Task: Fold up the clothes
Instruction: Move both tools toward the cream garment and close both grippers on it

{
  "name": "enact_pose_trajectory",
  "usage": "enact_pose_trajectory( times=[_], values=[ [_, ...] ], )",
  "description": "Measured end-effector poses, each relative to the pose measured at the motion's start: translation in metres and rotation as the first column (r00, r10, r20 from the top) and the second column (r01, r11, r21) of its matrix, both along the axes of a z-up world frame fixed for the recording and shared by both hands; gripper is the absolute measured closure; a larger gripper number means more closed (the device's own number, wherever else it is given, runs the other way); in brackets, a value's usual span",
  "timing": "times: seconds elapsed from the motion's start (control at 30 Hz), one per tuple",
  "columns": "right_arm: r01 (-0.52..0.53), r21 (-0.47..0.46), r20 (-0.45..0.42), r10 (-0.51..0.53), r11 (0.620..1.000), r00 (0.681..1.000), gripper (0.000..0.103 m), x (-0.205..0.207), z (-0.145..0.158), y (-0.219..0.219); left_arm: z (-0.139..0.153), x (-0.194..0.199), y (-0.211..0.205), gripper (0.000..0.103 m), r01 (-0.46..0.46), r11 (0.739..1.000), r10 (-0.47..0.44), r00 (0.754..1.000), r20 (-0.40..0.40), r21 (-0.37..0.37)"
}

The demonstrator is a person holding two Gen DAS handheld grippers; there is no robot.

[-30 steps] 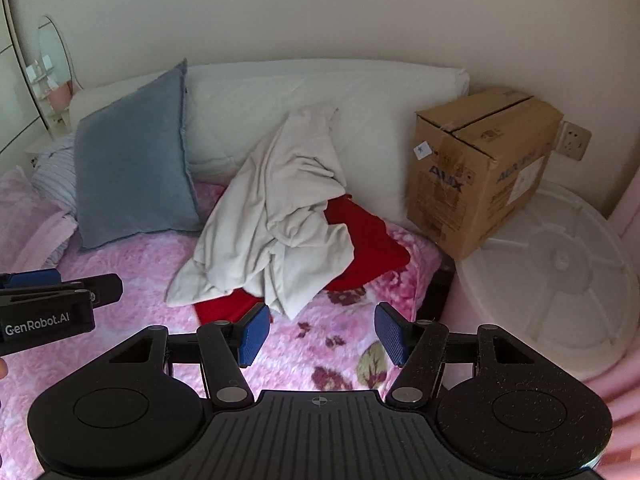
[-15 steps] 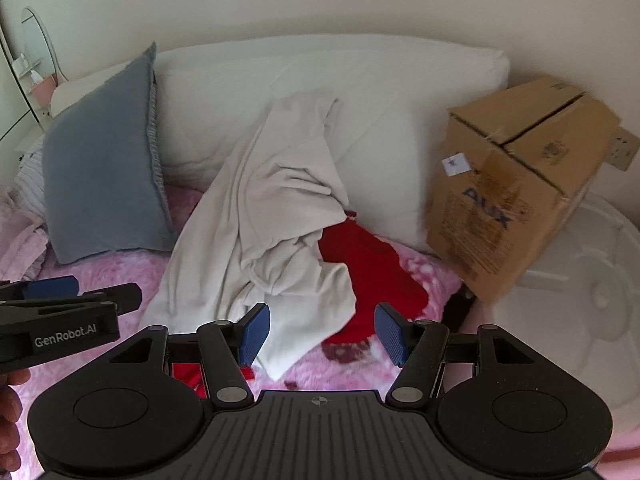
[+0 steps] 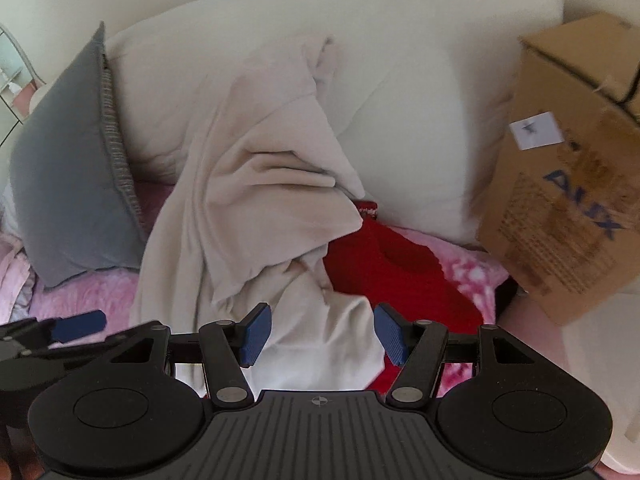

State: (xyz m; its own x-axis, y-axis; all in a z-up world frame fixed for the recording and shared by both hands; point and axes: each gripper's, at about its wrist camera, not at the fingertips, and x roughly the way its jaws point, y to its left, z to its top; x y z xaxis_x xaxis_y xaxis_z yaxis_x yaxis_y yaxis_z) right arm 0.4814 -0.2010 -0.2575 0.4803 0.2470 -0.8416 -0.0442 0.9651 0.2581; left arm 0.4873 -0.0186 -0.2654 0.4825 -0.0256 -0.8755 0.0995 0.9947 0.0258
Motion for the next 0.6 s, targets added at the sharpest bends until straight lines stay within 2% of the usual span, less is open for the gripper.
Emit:
enact_pose_trajectory(
  times=[0.13, 0.33, 0.47, 0.5, 0.53, 0.57, 0.6],
  values=[
    [0.011, 0.033, -0.009, -0.01, 0.999, 1.0, 0.042, 0.017, -0.014, 0.001, -0.015, 0.014, -0.001, 0.047, 0.024, 1.0, -0.024, 1.0, -0.013, -0.017],
    [0.028, 0.135, 0.041, -0.034, 0.99, 0.999, 0.042, 0.035, -0.025, 0.002, -0.033, 0.028, -0.003, 0.05, 0.054, 0.997, -0.055, 0.998, -0.006, -0.049],
    [0.046, 0.195, 0.034, -0.054, 0.98, 0.998, 0.044, 0.046, -0.036, 0.003, -0.035, 0.032, 0.005, 0.065, 0.051, 0.993, -0.052, 0.999, -0.007, -0.106],
    [0.051, 0.213, 0.026, -0.058, 0.976, 0.998, 0.051, 0.048, -0.039, 0.003, -0.034, 0.033, 0.008, 0.074, 0.049, 0.991, -0.05, 0.999, -0.004, -0.122],
    [0.055, 0.232, 0.017, -0.061, 0.971, 0.998, 0.067, 0.049, -0.042, 0.003, -0.033, 0.033, 0.01, 0.082, 0.049, 0.989, -0.049, 0.999, -0.001, -0.138],
    [0.058, 0.248, 0.01, -0.062, 0.967, 0.998, 0.073, 0.05, -0.043, 0.003, -0.031, 0.034, 0.011, 0.1, 0.047, 0.987, -0.048, 0.999, 0.001, -0.155],
    [0.054, 0.253, 0.012, -0.059, 0.966, 0.998, 0.077, 0.051, -0.043, 0.003, -0.029, 0.036, 0.014, 0.1, 0.041, 0.984, -0.043, 0.999, -0.004, -0.174]
  ],
)
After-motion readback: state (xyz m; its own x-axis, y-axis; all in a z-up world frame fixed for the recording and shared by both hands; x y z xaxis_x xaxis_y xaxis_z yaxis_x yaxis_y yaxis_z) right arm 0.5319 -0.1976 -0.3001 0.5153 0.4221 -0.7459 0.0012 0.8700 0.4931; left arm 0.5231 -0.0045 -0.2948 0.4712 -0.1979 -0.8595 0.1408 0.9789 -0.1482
